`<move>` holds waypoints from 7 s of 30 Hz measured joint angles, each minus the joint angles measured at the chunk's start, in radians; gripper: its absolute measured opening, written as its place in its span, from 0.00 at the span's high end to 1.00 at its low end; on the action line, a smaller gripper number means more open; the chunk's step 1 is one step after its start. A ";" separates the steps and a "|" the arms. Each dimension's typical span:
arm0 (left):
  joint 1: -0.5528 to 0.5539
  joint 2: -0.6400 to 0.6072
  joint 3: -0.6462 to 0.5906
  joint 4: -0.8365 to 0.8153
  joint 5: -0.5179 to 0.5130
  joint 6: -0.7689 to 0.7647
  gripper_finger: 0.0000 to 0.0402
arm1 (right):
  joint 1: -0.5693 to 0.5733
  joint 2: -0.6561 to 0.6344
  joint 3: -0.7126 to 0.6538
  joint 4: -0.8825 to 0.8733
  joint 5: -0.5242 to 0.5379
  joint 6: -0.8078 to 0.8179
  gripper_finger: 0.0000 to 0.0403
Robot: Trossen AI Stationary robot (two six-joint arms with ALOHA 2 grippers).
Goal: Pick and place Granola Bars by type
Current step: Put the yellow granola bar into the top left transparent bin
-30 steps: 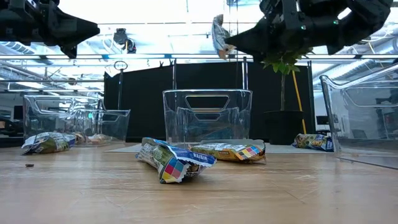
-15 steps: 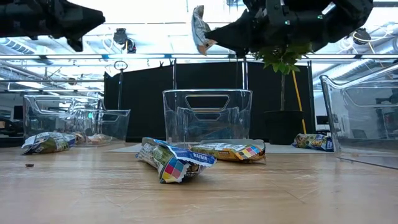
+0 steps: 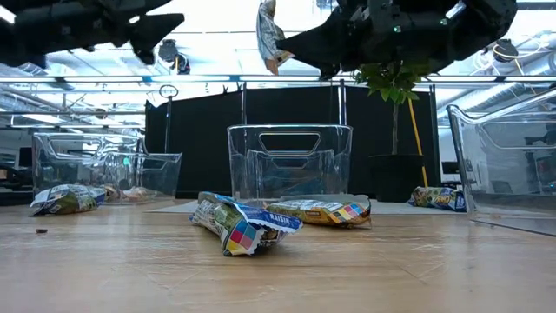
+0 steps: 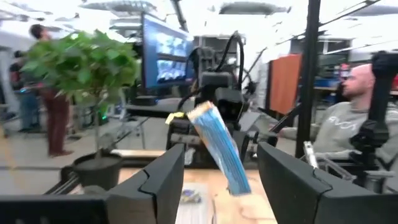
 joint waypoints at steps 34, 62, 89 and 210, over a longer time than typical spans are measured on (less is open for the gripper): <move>0.161 0.705 0.443 0.195 0.706 -0.063 0.59 | 0.042 0.000 -0.001 0.036 -0.313 0.025 1.00; 0.097 0.705 0.443 0.231 0.638 -0.106 0.59 | 0.042 0.000 -0.002 0.037 -0.313 0.025 1.00; 0.034 0.861 0.590 0.229 0.659 -0.170 0.59 | 0.041 0.000 -0.003 0.032 -0.313 0.025 1.00; 0.410 -0.374 0.242 -1.016 0.000 0.067 0.93 | -0.080 -0.684 -0.677 0.147 0.196 0.179 1.00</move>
